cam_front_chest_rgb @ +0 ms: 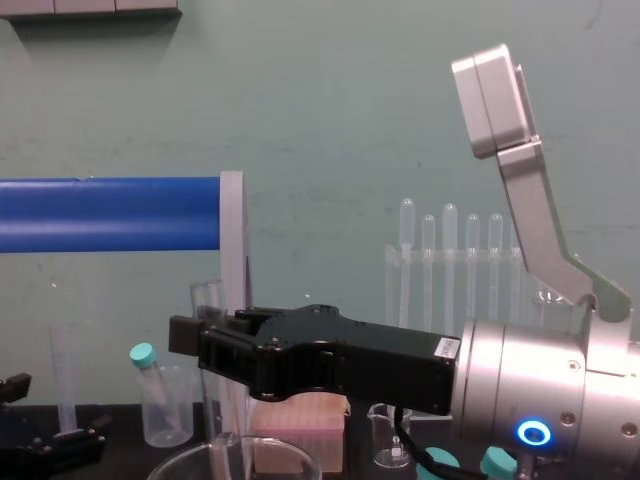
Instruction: Hold the test tube with one hand and immerse one end into the beaker, then return it to the test tube rack.
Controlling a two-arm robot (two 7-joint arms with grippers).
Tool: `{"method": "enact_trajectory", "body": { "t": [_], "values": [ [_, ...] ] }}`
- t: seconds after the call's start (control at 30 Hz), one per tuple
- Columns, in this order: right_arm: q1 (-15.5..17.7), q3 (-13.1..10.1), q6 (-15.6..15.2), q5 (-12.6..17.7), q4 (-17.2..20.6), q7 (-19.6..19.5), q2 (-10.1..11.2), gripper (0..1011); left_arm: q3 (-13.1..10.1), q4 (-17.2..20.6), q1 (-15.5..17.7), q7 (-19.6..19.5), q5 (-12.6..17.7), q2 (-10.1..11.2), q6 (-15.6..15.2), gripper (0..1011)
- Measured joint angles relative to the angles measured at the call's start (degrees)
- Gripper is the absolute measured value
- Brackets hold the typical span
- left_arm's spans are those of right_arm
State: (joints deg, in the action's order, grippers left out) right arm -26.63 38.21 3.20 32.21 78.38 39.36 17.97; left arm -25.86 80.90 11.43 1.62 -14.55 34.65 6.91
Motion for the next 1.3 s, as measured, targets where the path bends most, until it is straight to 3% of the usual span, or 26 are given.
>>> {"method": "enact_trajectory", "body": {
  "t": [0.5, 0.8, 1.07, 1.23, 1.3],
  "values": [
    [0.0, 0.0, 0.1, 0.0, 0.0, 0.3, 0.0, 228, 0.0, 0.0, 0.0, 0.0, 0.0, 0.0, 0.0, 1000],
    [0.2, -1.2, 2.5, 0.9, 2.1, 1.1, 0.0, 228, 0.0, 0.0, 0.0, 0.0, 0.0, 0.0, 0.0, 1000],
    [1.0, -4.2, 5.3, 2.4, 7.8, 0.2, 0.9, 228, 0.0, 0.0, 0.0, 0.0, 0.0, 0.0, 0.0, 1000],
    [1.8, -7.0, 7.0, 3.9, 12.0, -1.0, 1.8, 228, 0.0, 0.0, 0.0, 0.0, 0.0, 0.0, 0.0, 1000],
    [3.0, -9.5, 7.9, 5.1, 15.1, -2.4, 2.9, 228, 0.0, 0.0, 0.0, 0.0, 0.0, 0.0, 0.0, 1000]
  ]
}}
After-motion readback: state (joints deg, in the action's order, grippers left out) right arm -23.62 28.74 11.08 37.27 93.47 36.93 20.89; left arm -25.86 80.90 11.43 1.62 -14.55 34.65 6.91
